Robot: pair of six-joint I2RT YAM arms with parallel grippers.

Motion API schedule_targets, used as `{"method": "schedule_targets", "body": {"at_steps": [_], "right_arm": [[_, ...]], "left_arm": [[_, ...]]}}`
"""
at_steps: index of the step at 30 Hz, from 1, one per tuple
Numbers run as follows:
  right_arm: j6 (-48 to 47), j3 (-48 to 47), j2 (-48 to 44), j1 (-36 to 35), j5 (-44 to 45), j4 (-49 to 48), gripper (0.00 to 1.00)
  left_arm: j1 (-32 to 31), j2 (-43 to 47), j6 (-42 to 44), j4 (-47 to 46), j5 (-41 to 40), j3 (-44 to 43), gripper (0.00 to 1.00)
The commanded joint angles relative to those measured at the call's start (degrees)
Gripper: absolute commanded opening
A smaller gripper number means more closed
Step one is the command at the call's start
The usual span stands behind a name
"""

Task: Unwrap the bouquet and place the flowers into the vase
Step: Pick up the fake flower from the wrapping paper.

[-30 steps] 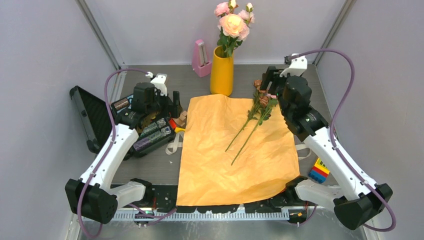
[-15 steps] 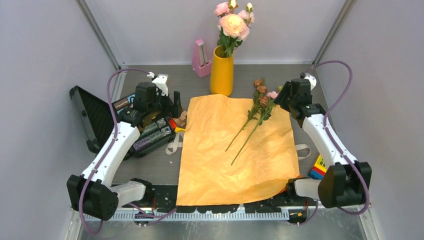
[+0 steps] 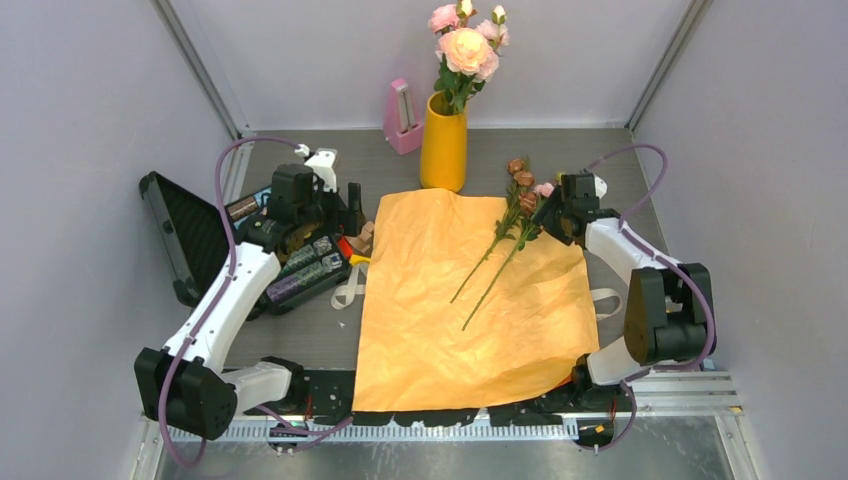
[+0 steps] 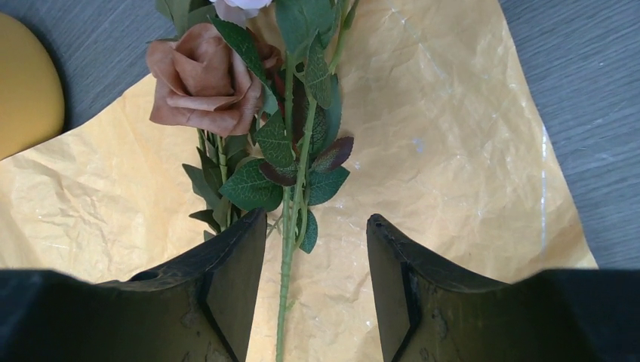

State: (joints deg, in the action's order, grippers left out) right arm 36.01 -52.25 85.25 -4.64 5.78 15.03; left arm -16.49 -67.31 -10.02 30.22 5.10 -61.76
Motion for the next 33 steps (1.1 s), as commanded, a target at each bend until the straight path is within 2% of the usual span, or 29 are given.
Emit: {"method": "schedule_targets", "body": {"at_steps": [1, 15, 26, 33], "right_arm": [[2.00, 0.07, 2.26, 0.16, -2.16, -4.94, 0.56], [2.86, -0.14, 7.81, -1.90, -3.34, -6.91, 0.56], [1.79, -4.58, 11.99, -5.17, 5.42, -0.27, 0.51], [1.58, -5.29, 12.08, -5.19, 9.20, 2.27, 0.43]], "left_arm": [[-0.30, -0.04, 0.27, -1.93, 0.08, -0.22, 0.95], [-0.30, 0.07, 0.35, -1.91, -0.01, -0.20, 0.96], [-0.30, 1.34, 0.27, -2.00, 0.16, -0.17, 0.95], [-0.30, 1.65, 0.35, -1.98, 0.07, -0.12, 0.96]]}}
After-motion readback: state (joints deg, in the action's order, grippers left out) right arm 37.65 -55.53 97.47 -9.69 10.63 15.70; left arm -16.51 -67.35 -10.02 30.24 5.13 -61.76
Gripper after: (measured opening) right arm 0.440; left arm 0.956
